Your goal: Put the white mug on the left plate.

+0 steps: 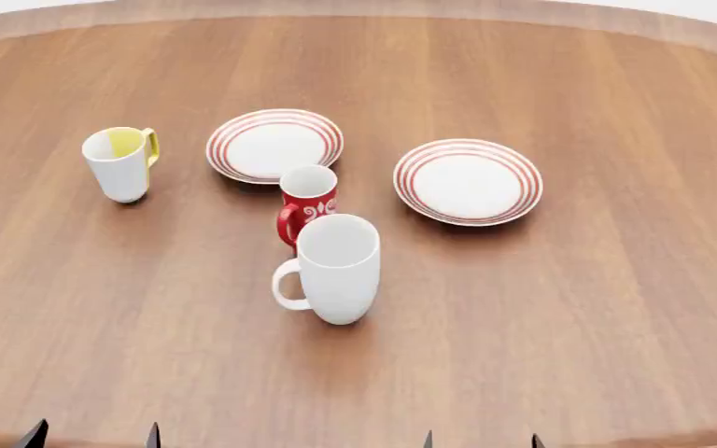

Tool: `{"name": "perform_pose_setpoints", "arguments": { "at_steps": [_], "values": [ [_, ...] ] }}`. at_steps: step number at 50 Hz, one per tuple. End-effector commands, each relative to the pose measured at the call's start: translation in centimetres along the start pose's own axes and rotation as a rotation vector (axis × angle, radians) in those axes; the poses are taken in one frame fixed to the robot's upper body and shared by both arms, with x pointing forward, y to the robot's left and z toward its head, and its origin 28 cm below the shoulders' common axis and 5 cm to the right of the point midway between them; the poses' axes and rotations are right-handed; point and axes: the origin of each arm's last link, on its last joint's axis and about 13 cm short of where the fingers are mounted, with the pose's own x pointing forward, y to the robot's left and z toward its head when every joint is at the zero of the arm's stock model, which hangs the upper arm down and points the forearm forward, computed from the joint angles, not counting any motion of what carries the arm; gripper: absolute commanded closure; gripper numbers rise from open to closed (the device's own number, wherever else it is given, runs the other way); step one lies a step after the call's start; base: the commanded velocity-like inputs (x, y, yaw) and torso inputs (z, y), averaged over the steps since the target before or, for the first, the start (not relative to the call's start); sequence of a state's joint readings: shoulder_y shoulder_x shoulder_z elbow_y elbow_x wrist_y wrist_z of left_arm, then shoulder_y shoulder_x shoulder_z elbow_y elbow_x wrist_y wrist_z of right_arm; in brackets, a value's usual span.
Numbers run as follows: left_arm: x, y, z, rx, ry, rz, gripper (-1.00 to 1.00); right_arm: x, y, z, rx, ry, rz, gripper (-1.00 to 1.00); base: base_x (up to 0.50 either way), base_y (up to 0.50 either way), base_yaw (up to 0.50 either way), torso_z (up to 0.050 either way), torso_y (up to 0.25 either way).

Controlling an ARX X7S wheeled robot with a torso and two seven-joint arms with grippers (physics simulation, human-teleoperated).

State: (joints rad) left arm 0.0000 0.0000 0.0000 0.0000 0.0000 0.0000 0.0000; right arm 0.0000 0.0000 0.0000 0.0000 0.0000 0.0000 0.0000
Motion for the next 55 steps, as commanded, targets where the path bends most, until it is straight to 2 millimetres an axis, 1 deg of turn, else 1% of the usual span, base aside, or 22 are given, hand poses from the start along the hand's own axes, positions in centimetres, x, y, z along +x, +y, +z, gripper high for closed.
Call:
{"name": "perform_pose_setpoints", "arguments": {
  "at_steps": [1, 6, 9, 13, 17, 22, 28, 35, 39, 55],
  "values": [
    [0.0, 0.0, 0.0, 0.000, 0.000, 0.000, -1.00, 0.0, 0.0, 0.0, 0.000, 0.000, 0.000, -1.00, 0.00, 0.00, 0.00, 0.000, 0.000],
    [-0.2, 0.1, -0.1, 0.022, -0.003, -0.017, -1.00, -0.3, 0.0, 0.2, -0.039, 0.004, -0.006, -1.00, 0.00, 0.00, 0.00, 0.000, 0.000],
    [-0.6, 0.3, 0.6, 0.019, -0.014, -0.020, -1.00, -0.7, -0.2, 0.7, -0.044, -0.015, -0.007, -1.00, 0.00, 0.00, 0.00, 0.000, 0.000],
    [-0.8, 0.5, 0.7, 0.027, -0.026, -0.012, -1.00, -1.1, -0.3, 0.9, -0.062, -0.031, -0.014, -1.00, 0.00, 0.00, 0.00, 0.000, 0.000],
    [-1.5, 0.7, 1.4, 0.040, -0.048, -0.011, -1.00, -1.9, -0.4, 1.9, -0.070, -0.064, -0.020, -1.00, 0.00, 0.00, 0.00, 0.000, 0.000],
    [-2.1, 1.2, 2.1, 0.042, -0.074, 0.004, -1.00, -3.0, -0.3, 3.0, -0.082, -0.106, -0.021, -1.00, 0.00, 0.00, 0.00, 0.000, 0.000],
    [-2.9, 1.2, 2.8, 0.047, -0.103, 0.001, -1.00, -3.6, 0.0, 3.5, -0.096, -0.128, -0.013, -1.00, 0.00, 0.00, 0.00, 0.000, 0.000],
    [-3.2, 1.1, 3.0, 0.056, -0.115, -0.005, -1.00, -3.9, 0.0, 3.7, -0.099, -0.142, -0.006, -1.00, 0.06, 0.00, 0.00, 0.000, 0.000],
    [-2.7, 1.2, 2.6, 0.057, -0.104, 0.001, -1.00, -3.8, 0.0, 3.6, -0.101, -0.144, -0.006, -1.00, 0.17, 0.00, 0.00, 0.000, 0.000],
    [-2.7, 1.1, 2.4, 0.067, -0.098, 0.003, -1.00, -3.7, -0.1, 3.6, -0.093, -0.140, -0.005, -1.00, 0.24, 0.00, 0.00, 0.000, 0.000]
  ]
}}
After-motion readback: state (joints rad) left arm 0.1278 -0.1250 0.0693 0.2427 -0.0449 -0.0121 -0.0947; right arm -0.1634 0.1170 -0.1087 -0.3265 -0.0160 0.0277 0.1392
